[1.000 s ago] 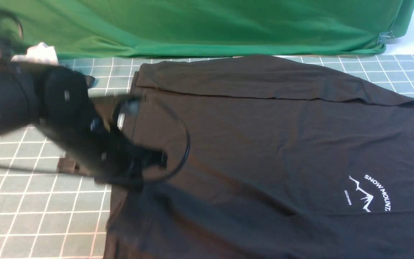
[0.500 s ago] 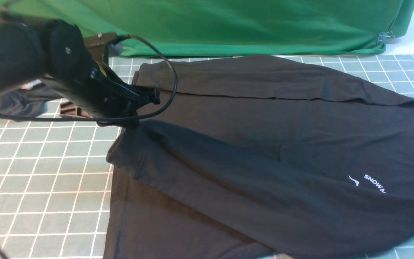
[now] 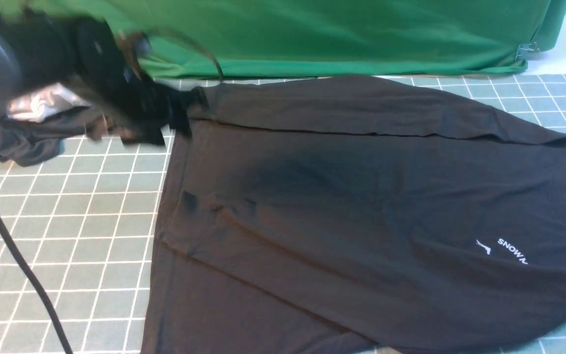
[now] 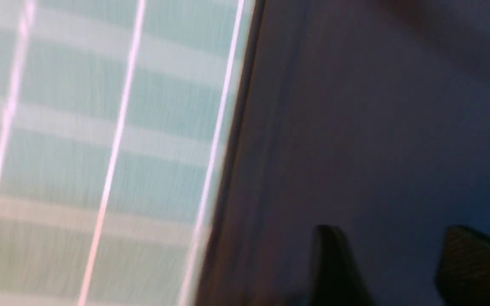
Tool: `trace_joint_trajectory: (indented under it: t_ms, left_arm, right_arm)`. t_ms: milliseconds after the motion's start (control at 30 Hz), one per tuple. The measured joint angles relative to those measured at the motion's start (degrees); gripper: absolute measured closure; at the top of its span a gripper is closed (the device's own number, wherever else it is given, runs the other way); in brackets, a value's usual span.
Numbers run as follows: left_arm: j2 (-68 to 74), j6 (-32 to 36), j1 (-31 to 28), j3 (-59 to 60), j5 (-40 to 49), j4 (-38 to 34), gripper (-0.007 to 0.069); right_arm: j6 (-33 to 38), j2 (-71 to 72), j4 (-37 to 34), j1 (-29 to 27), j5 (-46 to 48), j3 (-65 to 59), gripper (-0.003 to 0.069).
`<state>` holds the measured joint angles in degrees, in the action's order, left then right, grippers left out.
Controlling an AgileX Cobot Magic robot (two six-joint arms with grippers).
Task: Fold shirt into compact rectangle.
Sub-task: 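Fold the left side of the black T-shirt inward over its body, then grab the top left corner of the dark shirt with the left gripper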
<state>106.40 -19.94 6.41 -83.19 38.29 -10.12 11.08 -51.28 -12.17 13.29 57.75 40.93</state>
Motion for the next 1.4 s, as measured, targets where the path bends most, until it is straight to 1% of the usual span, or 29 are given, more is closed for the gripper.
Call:
trace_joint_trajectory:
  t_ms: [67, 100, 133, 167, 267, 433, 600, 733, 900, 1133, 1233, 1300, 1333, 1367, 1400]
  left_arm:
    - [1.94, 1.38, -1.41, -4.63, 1.39, -3.59, 0.0223]
    - [3.81, 2.3, -2.02, -7.67, 2.97, -5.78, 0.0209]
    - [4.52, 2.51, -2.09, -8.16, 3.29, -6.09, 0.0206]
    - [7.75, 3.22, -2.44, -12.38, 6.13, -8.13, 0.0196]
    - [13.82, 3.85, -2.44, -18.0, 8.98, -9.98, 0.019]
    - [21.93, 3.92, -2.38, -24.84, 9.41, -13.38, 0.019]
    - [28.01, 3.07, -2.38, -29.71, 7.62, -14.44, 0.019]
    - [30.99, 2.02, -2.38, -30.59, 3.64, -15.12, 0.019]
    - [32.15, 1.92, -2.38, -30.91, -1.97, -17.96, 0.019]
    - [32.83, 1.87, -2.38, -30.91, -6.52, -19.35, 0.0194]
    - [32.85, 1.67, -2.38, -30.91, -8.22, -19.51, 0.0246]
    - [32.91, 0.56, -2.38, -30.91, -8.37, -19.51, 0.0302]
    - [32.96, 0.31, -2.38, -30.91, -8.37, -19.51, 0.0343]
    - [32.96, 0.31, -2.38, -30.91, -8.37, -19.51, 0.0351]
    - [33.21, 0.0, -2.38, -30.91, -8.3, -19.51, 0.043]
  right_arm:
    - [0.0, 0.0, 0.0, 0.0, -0.6, 0.0, 0.0513]
    - [0.0, 0.0, 0.0, 0.0, -0.81, 0.0, 0.0513]
    - [0.0, 0.0, 0.0, 0.0, -0.94, 0.0, 0.0513]
    - [0.0, 0.0, 0.0, 0.0, -1.31, 0.0, 0.0513]
    - [0.0, 0.0, 0.0, 0.0, -1.92, 0.0, 0.0513]
    - [0.0, 0.0, 0.0, 0.0, -2.05, 0.0, 0.0513]
    - [-0.26, 0.0, 0.0, 0.0, -2.21, 0.0, 0.0508]
    - [-0.51, 0.0, 0.0, 0.0, -2.21, 0.0, 0.0506]
    - [-0.7, 0.0, 0.0, 0.0, -2.58, 0.0, 0.0506]
    - [-1.17, 0.0, 0.0, 0.0, -3.16, 0.0, 0.0505]
    - [-1.5, 0.0, 0.0, 0.0, -3.72, 0.0, 0.0505]
    - [-1.55, 0.0, 0.0, 0.0, -3.97, 0.0, 0.0504]
    - [-1.55, 0.0, 0.0, 0.0, -4.24, 0.0, 0.0504]
    - [-1.55, 0.0, 0.0, 0.0, -4.25, 0.0, 0.0504]
    - [-1.55, 0.0, 0.0, 0.0, -4.76, 0.0, 0.0503]
